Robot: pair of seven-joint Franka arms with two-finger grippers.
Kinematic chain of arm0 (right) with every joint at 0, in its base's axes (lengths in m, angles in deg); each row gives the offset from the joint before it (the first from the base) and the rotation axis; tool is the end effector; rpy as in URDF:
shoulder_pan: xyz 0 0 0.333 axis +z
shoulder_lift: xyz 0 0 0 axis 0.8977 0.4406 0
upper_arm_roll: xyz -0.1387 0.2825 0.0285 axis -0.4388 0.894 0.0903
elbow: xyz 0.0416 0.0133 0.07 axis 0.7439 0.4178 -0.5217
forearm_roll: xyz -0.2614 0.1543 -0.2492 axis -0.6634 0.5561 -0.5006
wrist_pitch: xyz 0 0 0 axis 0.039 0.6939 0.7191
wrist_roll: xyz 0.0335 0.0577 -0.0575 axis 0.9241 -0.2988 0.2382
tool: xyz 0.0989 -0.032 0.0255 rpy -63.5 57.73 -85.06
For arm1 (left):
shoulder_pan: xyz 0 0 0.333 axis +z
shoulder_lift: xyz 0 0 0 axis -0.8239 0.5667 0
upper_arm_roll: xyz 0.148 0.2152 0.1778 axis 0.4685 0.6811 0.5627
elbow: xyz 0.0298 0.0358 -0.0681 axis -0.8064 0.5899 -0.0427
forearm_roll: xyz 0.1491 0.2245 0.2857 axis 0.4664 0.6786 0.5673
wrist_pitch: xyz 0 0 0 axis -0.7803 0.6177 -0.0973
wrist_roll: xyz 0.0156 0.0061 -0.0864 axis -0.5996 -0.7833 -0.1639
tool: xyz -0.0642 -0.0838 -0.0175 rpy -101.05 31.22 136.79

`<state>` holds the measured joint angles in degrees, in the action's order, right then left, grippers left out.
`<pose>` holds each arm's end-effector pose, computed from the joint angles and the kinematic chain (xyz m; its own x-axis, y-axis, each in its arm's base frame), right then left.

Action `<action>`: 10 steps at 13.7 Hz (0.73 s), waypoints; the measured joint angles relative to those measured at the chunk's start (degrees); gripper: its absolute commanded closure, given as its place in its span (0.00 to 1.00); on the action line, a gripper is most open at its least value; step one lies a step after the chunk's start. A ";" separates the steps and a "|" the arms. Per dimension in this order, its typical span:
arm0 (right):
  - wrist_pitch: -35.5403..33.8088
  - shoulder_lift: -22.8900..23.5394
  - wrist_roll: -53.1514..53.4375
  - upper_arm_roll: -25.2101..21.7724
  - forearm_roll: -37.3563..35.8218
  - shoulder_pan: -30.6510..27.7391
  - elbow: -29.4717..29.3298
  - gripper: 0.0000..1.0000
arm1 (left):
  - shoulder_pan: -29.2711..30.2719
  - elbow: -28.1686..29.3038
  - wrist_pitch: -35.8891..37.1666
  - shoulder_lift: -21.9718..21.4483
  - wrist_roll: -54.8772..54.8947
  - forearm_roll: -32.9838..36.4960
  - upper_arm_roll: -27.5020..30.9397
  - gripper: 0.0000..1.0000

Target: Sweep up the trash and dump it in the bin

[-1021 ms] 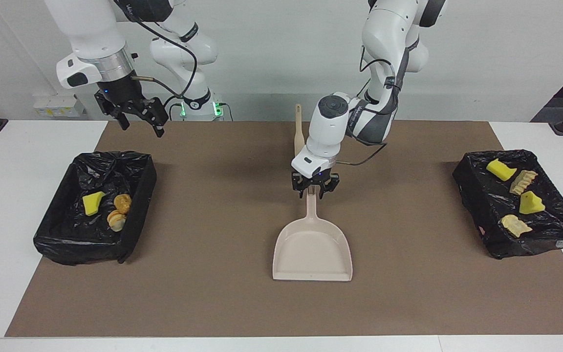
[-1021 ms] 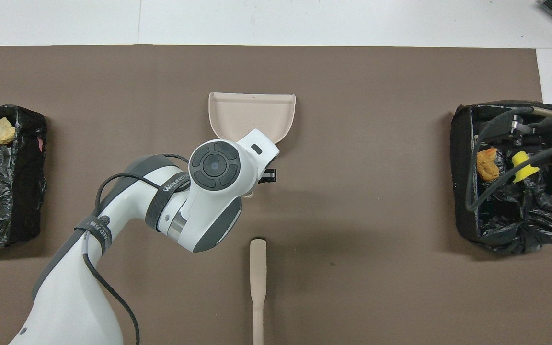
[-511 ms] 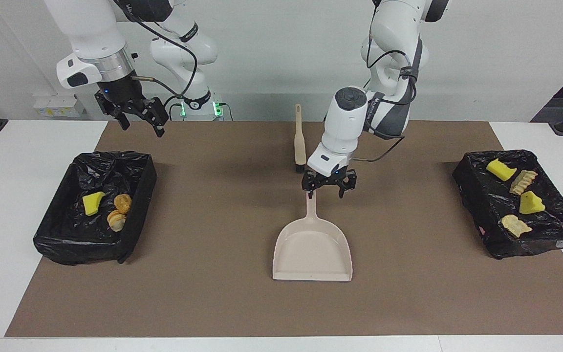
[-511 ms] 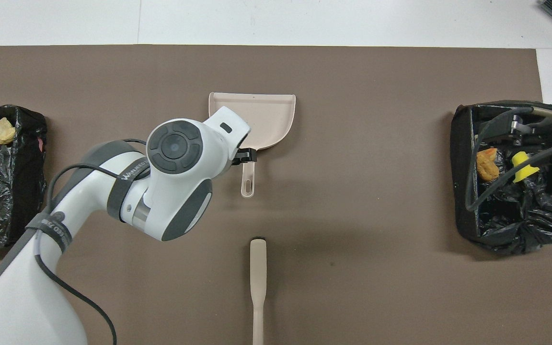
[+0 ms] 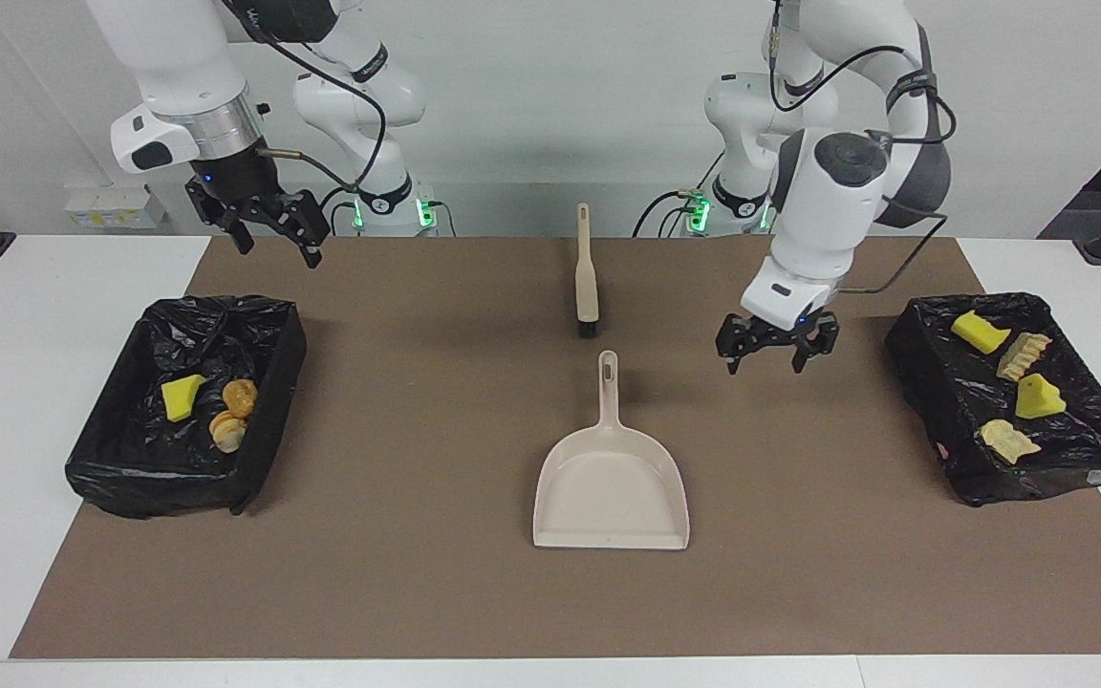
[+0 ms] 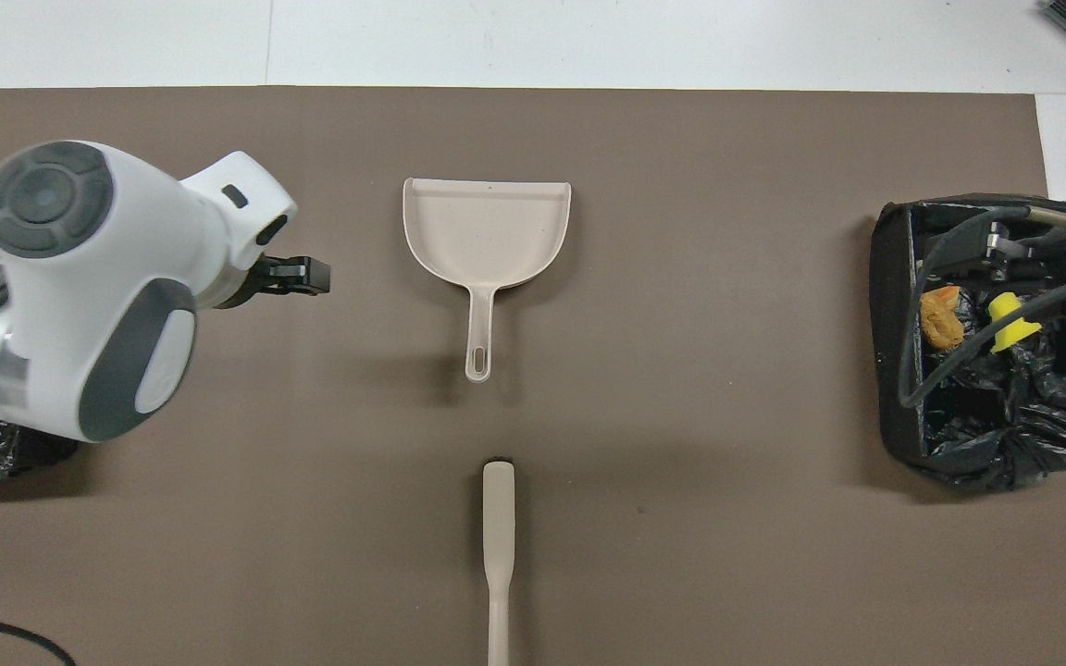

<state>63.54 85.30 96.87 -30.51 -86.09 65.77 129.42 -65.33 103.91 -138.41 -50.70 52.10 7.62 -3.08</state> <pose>0.5562 0.0303 0.6403 0.9578 -0.2863 0.0236 -0.2859 -0.9580 -0.0213 0.5752 -0.1575 0.4965 0.9917 -0.0943 0.0875 -0.0915 -0.9951 -0.0363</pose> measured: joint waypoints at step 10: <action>-0.06 0.00 0.00 0.01 0.03 0.01 0.00 0.00 | 10.78 -11.79 24.06 -7.78 10.75 -1.47 0.50 0.00</action>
<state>63.47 85.30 96.87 -30.50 -86.06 65.78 129.42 -54.56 92.12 -114.35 -58.47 62.85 6.15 -2.57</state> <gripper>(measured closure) 0.000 0.000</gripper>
